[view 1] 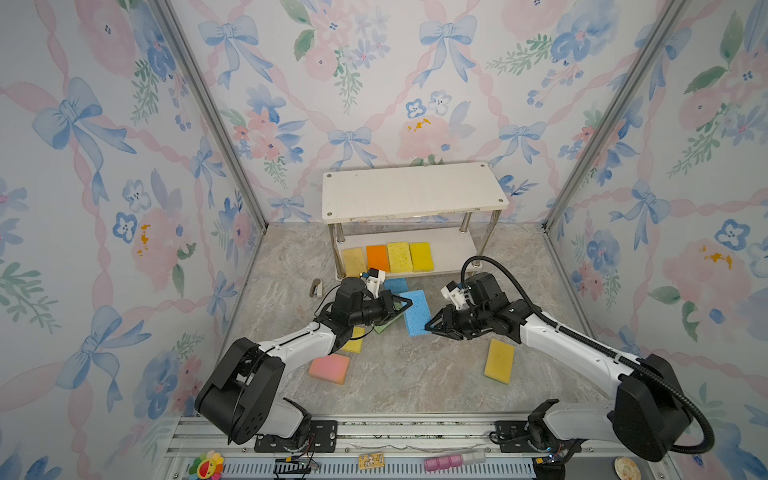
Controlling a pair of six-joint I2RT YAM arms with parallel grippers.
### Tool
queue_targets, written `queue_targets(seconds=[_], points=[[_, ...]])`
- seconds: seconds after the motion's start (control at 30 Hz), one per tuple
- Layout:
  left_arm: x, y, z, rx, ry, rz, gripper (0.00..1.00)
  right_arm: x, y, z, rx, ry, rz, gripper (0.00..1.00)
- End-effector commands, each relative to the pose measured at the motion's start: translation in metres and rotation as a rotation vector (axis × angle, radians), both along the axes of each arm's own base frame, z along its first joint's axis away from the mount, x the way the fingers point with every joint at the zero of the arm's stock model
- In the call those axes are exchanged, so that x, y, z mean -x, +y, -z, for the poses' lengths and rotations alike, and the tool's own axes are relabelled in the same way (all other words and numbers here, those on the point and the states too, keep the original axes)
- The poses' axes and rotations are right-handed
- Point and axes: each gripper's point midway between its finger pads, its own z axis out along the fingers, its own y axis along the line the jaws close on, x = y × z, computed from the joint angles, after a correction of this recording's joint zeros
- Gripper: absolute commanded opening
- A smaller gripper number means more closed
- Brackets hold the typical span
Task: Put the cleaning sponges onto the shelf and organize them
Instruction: 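Lift the blue sponge upright toward the left gripper while the left gripper waits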
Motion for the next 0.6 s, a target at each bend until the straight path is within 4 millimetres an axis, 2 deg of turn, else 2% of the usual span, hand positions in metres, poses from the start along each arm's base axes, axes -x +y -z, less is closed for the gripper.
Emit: queue_targets(seconds=[0.0,0.27,0.47,0.57], points=[[-0.003,-0.003,-0.007,0.019,-0.018,0.012,0.0,0.003,0.004,0.001,-0.009,0.002,-0.016,0.22],[-0.006,-0.004,-0.007,0.019,-0.015,0.014,0.0,-0.001,-0.003,0.0,0.025,-0.02,0.007,0.13],[-0.008,-0.002,-0.011,0.026,-0.021,0.011,0.41,-0.016,-0.021,-0.005,0.098,-0.065,0.075,0.03],[-0.008,0.003,-0.014,0.033,-0.029,0.004,0.58,-0.027,-0.03,-0.009,0.122,-0.088,0.122,0.02]])
